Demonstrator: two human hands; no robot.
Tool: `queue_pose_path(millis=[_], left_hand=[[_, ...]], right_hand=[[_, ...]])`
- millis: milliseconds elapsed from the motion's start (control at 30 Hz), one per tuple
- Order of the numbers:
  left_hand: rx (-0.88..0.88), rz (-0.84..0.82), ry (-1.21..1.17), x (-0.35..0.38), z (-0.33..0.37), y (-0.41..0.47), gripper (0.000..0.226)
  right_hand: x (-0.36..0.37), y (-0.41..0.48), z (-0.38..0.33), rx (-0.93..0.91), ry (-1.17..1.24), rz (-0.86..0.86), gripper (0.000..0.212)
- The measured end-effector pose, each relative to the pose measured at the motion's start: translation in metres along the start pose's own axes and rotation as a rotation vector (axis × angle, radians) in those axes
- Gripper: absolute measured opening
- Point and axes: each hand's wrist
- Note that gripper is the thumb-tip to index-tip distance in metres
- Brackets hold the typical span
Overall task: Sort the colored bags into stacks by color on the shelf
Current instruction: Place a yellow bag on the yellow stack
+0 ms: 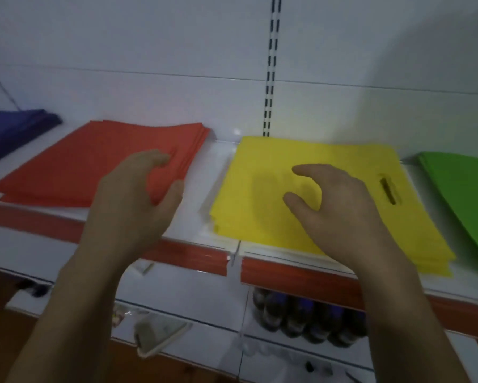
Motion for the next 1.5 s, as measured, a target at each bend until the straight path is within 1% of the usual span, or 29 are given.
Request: queue_pose_path(millis=[100, 233, 400, 567, 667, 767, 967, 1100, 1200, 1500], left_hand=[[-0.032, 0.024, 0.024, -0.027, -0.042, -0.011, 0.047], [-0.098, 0.040, 0.045, -0.068, -0.116, -0.024, 0.049], [-0.151, 0.033, 0.103, -0.127, -0.222, -0.037, 0.051], [-0.266, 0.061, 0.161, -0.189, -0.324, -0.058, 0.052], [-0.362, 0.048, 0.212, -0.228, -0.380, -0.071, 0.055], [-0.439, 0.065, 0.257, -0.263, -0.429, -0.083, 0.057], [-0.572, 0.081, 0.336, -0.306, -0.518, -0.097, 0.058], [-0.618, 0.086, 0.351, -0.325, -0.588, -0.078, 0.058], [-0.608, 0.095, 0.352, -0.341, -0.642, -0.051, 0.058], [-0.644, 0.074, 0.315, -0.392, -0.793, 0.037, 0.058]], right_hand=[[0.029, 0.015, -0.045, -0.079, 0.028, -0.035, 0.048], [0.075, 0.032, -0.124, -0.163, 0.109, -0.058, 0.045], [0.142, 0.043, -0.231, -0.212, 0.207, -0.081, 0.045], [0.213, 0.053, -0.333, -0.285, 0.295, -0.157, 0.046], [0.244, 0.063, -0.394, -0.339, 0.330, -0.242, 0.049], [0.276, 0.077, -0.451, -0.418, 0.354, -0.275, 0.050], [0.349, 0.115, -0.560, -0.535, 0.446, -0.373, 0.051], [0.404, 0.144, -0.624, -0.559, 0.491, -0.418, 0.050], [0.444, 0.172, -0.666, -0.571, 0.480, -0.437, 0.051], [0.534, 0.263, -0.785, -0.574, 0.447, -0.429, 0.053]])
Point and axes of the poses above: each hand's wrist, its own y-axis towards the middle knuckle, its own x-axis out of the palm, z = x × y, and after that the axes turned 3 degrees about -x, right-handed
